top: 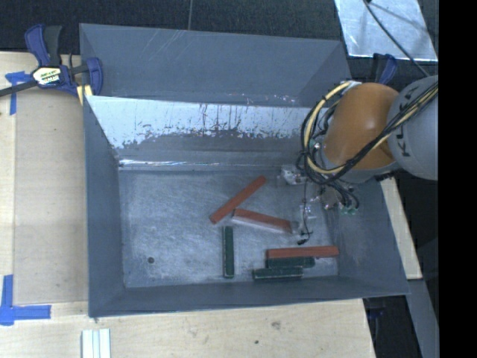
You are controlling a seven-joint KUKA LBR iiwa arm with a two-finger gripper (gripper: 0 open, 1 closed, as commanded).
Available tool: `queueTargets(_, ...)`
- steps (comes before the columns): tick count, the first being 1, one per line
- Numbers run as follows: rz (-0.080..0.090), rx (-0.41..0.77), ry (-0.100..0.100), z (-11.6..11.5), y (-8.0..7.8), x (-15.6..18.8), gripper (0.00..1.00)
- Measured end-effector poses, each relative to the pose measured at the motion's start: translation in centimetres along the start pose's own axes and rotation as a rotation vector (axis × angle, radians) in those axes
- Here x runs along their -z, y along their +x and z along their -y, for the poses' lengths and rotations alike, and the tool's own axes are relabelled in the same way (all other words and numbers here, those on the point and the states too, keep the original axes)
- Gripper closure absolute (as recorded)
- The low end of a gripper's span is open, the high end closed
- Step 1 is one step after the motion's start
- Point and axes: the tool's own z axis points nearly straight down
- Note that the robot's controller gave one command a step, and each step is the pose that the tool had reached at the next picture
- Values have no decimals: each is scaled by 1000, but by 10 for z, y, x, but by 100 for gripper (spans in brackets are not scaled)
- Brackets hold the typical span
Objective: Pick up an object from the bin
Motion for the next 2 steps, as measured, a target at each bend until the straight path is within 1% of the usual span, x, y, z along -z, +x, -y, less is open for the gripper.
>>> queueTargets(1,-5,-40,-3,-56,30,-2,0)
queueTargets(2,-1,-42,-1,-53,29,-1,100)
